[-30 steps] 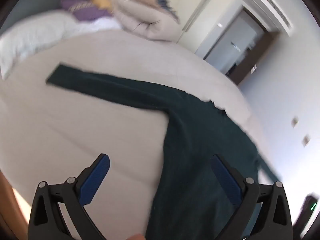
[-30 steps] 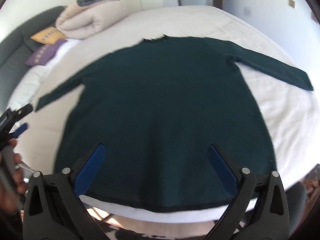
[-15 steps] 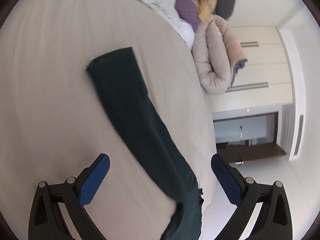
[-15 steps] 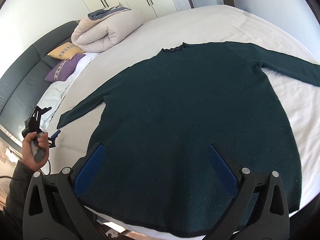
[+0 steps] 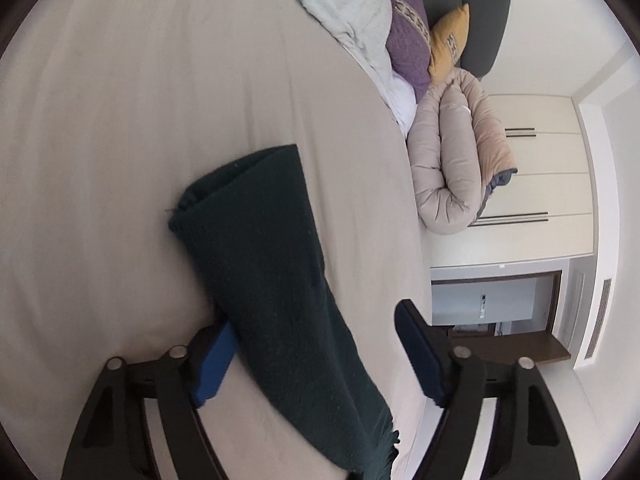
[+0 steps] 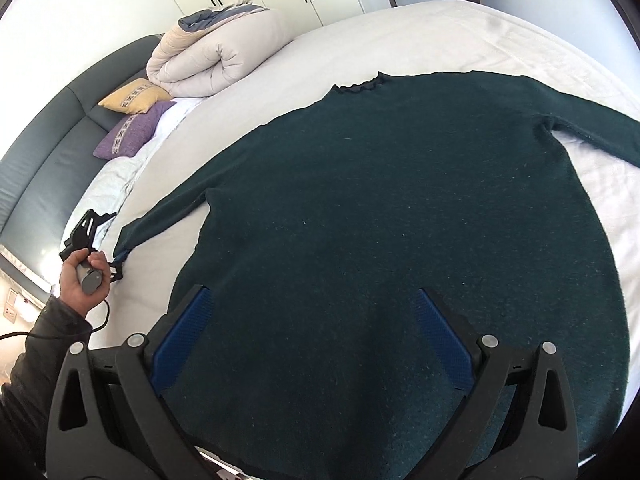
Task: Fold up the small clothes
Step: 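Grasp the cuff of one green sweater sleeve with the left tool, then carry the sleeve across the sweater body with the left tool while the right tool grasps the sweater side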
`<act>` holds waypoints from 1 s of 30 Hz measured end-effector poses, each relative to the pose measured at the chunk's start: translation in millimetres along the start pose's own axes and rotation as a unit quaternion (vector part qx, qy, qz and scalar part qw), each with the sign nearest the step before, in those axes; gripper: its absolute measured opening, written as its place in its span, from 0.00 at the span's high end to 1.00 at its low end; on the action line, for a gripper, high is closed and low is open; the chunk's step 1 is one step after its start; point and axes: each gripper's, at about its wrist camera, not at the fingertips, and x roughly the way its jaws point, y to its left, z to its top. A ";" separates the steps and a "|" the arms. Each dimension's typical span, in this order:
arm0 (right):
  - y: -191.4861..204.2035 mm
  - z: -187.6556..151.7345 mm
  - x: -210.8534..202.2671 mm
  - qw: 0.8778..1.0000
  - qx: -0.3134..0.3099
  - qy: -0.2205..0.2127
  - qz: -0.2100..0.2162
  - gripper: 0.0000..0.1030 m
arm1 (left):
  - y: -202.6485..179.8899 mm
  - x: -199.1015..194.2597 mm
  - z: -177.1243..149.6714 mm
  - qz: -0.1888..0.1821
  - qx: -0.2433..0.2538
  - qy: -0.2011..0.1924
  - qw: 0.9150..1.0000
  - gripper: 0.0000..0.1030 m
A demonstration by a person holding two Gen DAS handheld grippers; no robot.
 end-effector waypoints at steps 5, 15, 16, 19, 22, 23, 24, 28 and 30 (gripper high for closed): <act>-5.7 -3.8 4.8 1.000 0.013 0.007 -0.004 0.02 | 14.3 -4.7 1.4 -0.001 -0.028 -0.007 1.000 0.48; -11.8 -11.6 4.8 0.999 0.030 0.010 -0.009 0.02 | -3.6 3.0 7.5 0.017 -0.023 -0.039 0.999 0.19; -12.1 -13.1 4.6 0.999 0.032 0.011 -0.010 0.02 | -4.1 4.2 8.0 0.019 -0.021 -0.040 0.999 0.21; -13.7 -15.8 3.5 0.999 0.033 0.010 -0.012 0.02 | -3.4 7.3 7.2 0.013 -0.009 -0.022 1.000 0.59; -17.4 -16.2 2.8 0.999 0.036 0.008 -0.012 0.02 | 0.2 11.1 3.9 0.042 0.001 -0.013 0.999 0.88; -18.9 -16.0 2.3 0.999 0.039 0.007 -0.013 0.02 | -1.0 10.6 2.0 0.046 0.008 -0.015 0.999 0.89; -20.6 -15.8 1.4 0.999 0.041 0.006 -0.012 0.02 | -4.3 10.8 0.4 0.052 0.019 -0.016 0.998 0.90; -32.4 -13.5 -3.3 0.999 0.051 -0.005 -0.011 0.02 | -46.3 16.1 -16.2 0.081 0.116 -0.018 0.990 0.91; -41.8 -12.0 -5.6 0.998 0.063 -0.011 -0.010 0.02 | -84.7 23.8 -37.2 0.086 0.186 -0.014 0.979 0.91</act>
